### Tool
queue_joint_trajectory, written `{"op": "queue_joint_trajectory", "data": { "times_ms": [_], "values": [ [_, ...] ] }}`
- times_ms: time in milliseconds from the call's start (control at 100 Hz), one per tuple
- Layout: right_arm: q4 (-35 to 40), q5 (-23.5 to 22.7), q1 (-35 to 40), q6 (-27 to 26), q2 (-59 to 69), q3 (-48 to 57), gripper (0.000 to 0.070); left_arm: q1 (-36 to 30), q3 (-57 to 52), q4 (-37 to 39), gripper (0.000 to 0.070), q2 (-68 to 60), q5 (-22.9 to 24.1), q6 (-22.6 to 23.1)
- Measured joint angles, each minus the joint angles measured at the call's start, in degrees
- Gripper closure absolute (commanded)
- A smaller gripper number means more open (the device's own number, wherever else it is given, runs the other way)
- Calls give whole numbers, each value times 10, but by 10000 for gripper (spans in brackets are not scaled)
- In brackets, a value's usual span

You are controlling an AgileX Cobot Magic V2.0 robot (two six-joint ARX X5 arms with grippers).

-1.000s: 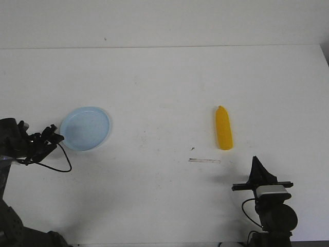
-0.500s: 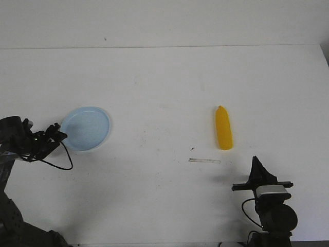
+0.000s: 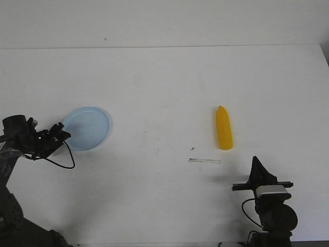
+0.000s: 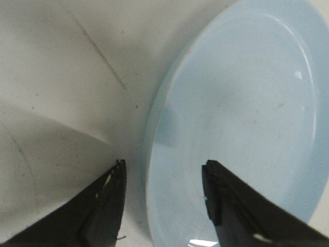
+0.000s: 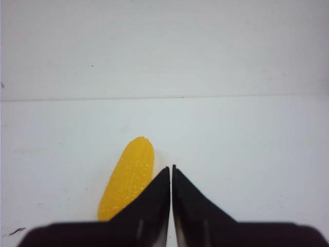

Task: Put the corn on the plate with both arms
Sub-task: 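Push the light blue plate with the left gripper toward the corn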

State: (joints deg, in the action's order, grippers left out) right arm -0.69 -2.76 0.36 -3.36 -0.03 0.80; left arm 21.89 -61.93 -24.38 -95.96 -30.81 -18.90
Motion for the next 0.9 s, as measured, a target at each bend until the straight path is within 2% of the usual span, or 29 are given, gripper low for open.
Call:
{"op": "queue_joint_trajectory", "data": {
  "times_ms": [70, 200, 300, 350, 700, 900],
  "values": [
    [0, 0, 0, 0, 0, 0, 695, -5, -2, 3, 549, -4, 0, 0],
    [0, 0, 0, 0, 0, 0, 695, -10, -2, 3, 559, -7, 0, 0],
    [0, 0, 0, 0, 0, 0, 695, -10, -2, 3, 668, -9, 1, 0],
    [0, 0, 0, 0, 0, 0, 695, -10, -2, 1, 699, -10, 4, 0],
    [0, 0, 0, 0, 0, 0, 695, -20, -2, -5, 699, -11, 5, -1],
    [0, 0, 0, 0, 0, 0, 695, -55, 0, -13, 699, 23, 7, -10]
  ]
}}
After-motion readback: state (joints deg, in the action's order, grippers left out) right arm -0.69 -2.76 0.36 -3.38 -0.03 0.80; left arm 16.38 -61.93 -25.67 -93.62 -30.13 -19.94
